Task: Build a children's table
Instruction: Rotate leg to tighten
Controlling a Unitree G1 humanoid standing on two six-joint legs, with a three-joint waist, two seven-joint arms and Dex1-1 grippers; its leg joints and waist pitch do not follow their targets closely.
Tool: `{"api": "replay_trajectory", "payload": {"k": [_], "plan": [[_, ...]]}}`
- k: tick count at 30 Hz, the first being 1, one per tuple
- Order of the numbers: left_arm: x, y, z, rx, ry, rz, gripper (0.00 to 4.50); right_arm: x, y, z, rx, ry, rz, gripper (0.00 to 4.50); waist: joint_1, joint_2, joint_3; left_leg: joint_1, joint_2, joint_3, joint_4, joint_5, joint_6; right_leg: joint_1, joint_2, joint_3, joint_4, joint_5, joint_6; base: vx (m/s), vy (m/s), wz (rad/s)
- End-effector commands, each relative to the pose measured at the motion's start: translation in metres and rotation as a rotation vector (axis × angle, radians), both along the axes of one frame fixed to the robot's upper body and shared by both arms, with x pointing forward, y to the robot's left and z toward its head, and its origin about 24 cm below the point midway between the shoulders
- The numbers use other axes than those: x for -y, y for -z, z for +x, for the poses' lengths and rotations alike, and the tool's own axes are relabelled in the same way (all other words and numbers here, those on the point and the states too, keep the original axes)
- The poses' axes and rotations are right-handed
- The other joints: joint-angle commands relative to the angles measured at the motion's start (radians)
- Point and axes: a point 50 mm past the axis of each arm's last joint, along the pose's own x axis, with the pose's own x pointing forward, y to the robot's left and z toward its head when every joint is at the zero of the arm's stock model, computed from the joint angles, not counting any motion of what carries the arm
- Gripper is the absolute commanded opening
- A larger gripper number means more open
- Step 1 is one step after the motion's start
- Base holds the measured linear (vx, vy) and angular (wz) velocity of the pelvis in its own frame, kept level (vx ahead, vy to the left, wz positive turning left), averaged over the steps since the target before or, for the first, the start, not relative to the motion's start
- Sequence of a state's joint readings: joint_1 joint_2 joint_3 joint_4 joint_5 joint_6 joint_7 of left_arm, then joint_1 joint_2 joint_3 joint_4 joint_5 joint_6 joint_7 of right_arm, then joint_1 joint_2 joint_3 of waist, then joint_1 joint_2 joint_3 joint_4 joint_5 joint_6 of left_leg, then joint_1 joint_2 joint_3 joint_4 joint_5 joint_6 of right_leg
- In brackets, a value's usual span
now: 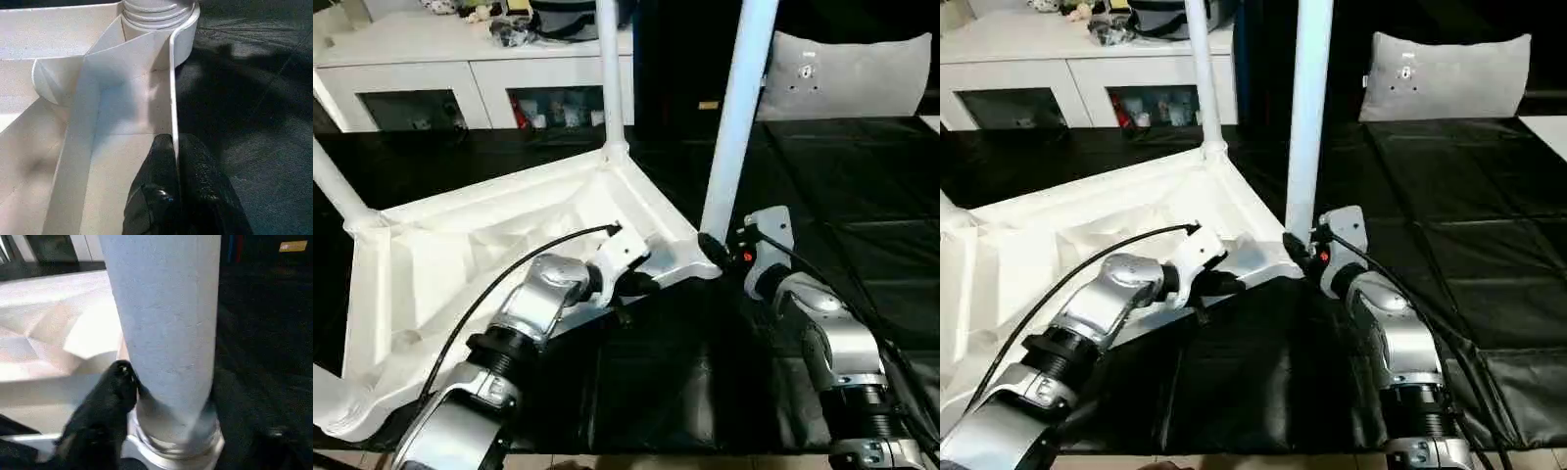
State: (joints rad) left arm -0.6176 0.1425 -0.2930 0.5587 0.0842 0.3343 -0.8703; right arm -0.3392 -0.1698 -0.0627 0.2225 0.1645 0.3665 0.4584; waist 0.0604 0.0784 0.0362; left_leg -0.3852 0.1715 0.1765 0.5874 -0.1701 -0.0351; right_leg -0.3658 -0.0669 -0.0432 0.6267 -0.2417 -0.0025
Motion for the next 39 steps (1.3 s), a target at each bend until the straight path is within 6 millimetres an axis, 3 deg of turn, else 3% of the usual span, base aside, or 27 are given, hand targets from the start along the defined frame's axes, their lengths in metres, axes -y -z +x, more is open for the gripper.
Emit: {"api": "replay_trajectory", "payload": {"k": [1,9,11,14,20,25,26,27,28,29,32,39], "plan": [[0.015,0.000,-0.006,0.014,0.054,-0.021,0.00,-0.014,0.009,-0.007,-0.038,-0.080,0.051,2.96,0.005,-0.021,-0.048,0.013,0.054,-0.027,-0.073,-0.216,0.033,0.025,-0.083,0.045,-0.099,-0.163,-0.185,0.000,0.000,0.00],[-0.007,0.003,-0.008,0.028,0.116,0.031,0.00,0.014,0.001,-0.024,0.033,-0.221,0.058,3.56,0.017,-0.020,-0.052,0.009,0.056,-0.025,-0.066,-0.160,0.076,0.033,-0.084,0.040,-0.091,-0.052,-0.200,0.000,0.000,0.00],[-0.016,0.005,-0.012,0.040,0.196,0.057,0.00,0.024,0.001,-0.031,0.028,-0.294,-0.001,3.86,0.020,-0.024,-0.054,0.007,0.056,-0.024,-0.063,-0.135,0.090,0.036,-0.083,0.038,-0.088,-0.013,-0.201,0.000,0.000,0.00],[-0.026,0.007,-0.018,0.028,0.283,0.072,0.00,0.037,-0.004,-0.036,0.034,-0.366,-0.057,3.99,0.023,-0.022,-0.054,0.009,0.057,-0.023,-0.062,-0.135,0.097,0.033,-0.083,0.037,-0.089,-0.018,-0.206,0.000,0.000,0.00],[-0.040,0.008,-0.026,0.008,0.444,0.125,0.00,0.053,-0.013,-0.038,0.044,-0.495,-0.132,3.99,0.038,-0.018,-0.053,0.015,0.065,-0.022,-0.065,-0.153,0.090,0.029,-0.082,0.036,-0.085,-0.034,-0.223,0.000,0.000,0.00],[-0.047,0.006,-0.031,0.003,0.561,0.147,0.00,0.055,-0.020,-0.046,0.034,-0.661,-0.132,3.99,0.047,-0.020,-0.053,0.014,0.065,-0.021,-0.061,-0.162,0.100,0.031,-0.085,0.035,-0.085,-0.038,-0.229,0.000,0.000,0.00],[-0.048,0.005,-0.032,-0.001,0.589,0.151,0.00,0.053,-0.021,-0.049,0.026,-0.714,-0.125,3.99,0.048,-0.024,-0.053,0.014,0.067,-0.020,-0.062,-0.159,0.102,0.030,-0.085,0.036,-0.084,-0.041,-0.228,0.000,0.000,0.00],[-0.048,0.005,-0.033,-0.003,0.607,0.153,0.00,0.053,-0.021,-0.050,0.021,-0.746,-0.121,3.99,0.053,-0.021,-0.054,0.016,0.068,-0.020,-0.060,-0.156,0.104,0.029,-0.085,0.036,-0.083,-0.041,-0.232,0.000,0.000,0.00],[-0.048,0.004,-0.033,-0.004,0.615,0.153,0.00,0.052,-0.022,-0.051,0.021,-0.756,-0.120,3.82,0.055,-0.022,-0.054,0.015,0.068,-0.020,-0.061,-0.154,0.106,0.028,-0.086,0.036,-0.082,-0.039,-0.235,0.000,0.000,0.00],[-0.048,0.003,-0.036,-0.013,0.669,0.158,0.00,0.048,-0.023,-0.053,0.018,-0.821,-0.098,3.72,0.057,-0.031,-0.054,0.015,0.069,-0.020,-0.061,-0.150,0.108,0.029,-0.086,0.035,-0.081,-0.037,-0.236,0.000,0.000,0.00],[-0.046,0.001,-0.040,-0.024,0.745,0.166,0.00,0.040,-0.022,-0.055,0.008,-0.894,-0.069,3.52,0.058,-0.025,-0.055,0.015,0.069,-0.020,-0.060,-0.143,0.114,0.027,-0.086,0.034,-0.077,-0.030,-0.241,0.000,0.000,0.00],[-0.040,0.000,-0.042,-0.033,0.811,0.169,0.00,0.033,-0.015,-0.057,-0.052,-0.977,-0.019,2.95,0.066,-0.026,-0.054,0.017,0.070,-0.020,-0.061,-0.160,0.095,0.026,-0.089,0.036,-0.078,-0.062,-0.243,0.000,0.000,0.00]]}}
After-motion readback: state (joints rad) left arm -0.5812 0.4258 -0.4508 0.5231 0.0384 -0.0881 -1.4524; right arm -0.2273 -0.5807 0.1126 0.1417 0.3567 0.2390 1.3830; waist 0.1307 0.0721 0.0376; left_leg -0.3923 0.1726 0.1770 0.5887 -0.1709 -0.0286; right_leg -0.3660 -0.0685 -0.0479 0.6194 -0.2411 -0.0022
